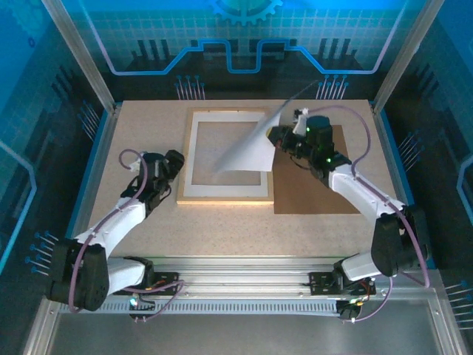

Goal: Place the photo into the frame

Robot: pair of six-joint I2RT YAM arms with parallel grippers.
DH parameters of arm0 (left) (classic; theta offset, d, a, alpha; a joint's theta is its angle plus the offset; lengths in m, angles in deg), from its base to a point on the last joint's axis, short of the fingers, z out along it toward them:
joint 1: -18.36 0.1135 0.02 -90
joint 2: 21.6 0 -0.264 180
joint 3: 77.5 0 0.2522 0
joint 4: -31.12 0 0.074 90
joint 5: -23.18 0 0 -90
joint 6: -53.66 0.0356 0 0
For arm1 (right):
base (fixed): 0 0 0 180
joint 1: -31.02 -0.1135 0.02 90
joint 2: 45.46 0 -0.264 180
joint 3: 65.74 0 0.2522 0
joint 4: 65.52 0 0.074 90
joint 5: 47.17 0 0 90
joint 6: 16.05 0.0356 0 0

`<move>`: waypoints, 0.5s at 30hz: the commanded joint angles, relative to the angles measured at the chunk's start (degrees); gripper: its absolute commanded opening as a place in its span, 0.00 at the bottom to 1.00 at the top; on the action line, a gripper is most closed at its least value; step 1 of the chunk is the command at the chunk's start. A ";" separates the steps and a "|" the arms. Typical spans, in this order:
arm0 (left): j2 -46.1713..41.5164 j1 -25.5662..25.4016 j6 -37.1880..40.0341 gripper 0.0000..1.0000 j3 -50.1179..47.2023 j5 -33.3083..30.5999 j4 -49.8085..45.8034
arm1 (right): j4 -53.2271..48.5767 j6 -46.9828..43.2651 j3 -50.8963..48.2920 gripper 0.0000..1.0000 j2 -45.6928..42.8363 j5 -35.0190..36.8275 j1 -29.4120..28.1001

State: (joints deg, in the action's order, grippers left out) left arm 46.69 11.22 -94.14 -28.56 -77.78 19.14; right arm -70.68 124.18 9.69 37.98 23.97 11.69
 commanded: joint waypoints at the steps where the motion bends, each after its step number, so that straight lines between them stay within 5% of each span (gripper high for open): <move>1: 0.34 4.20 3.03 0.99 -1.84 6.30 -1.41 | -7.58 -4.95 8.98 0.00 3.73 -7.40 -1.20; 15: 1.08 11.91 3.59 0.99 -4.11 9.80 -1.11 | -12.72 -6.57 37.35 0.00 22.96 -19.96 -9.43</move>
State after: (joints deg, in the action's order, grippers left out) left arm 47.46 21.85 -91.60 -31.38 -69.50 18.85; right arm -81.72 119.51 43.44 58.97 8.54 4.04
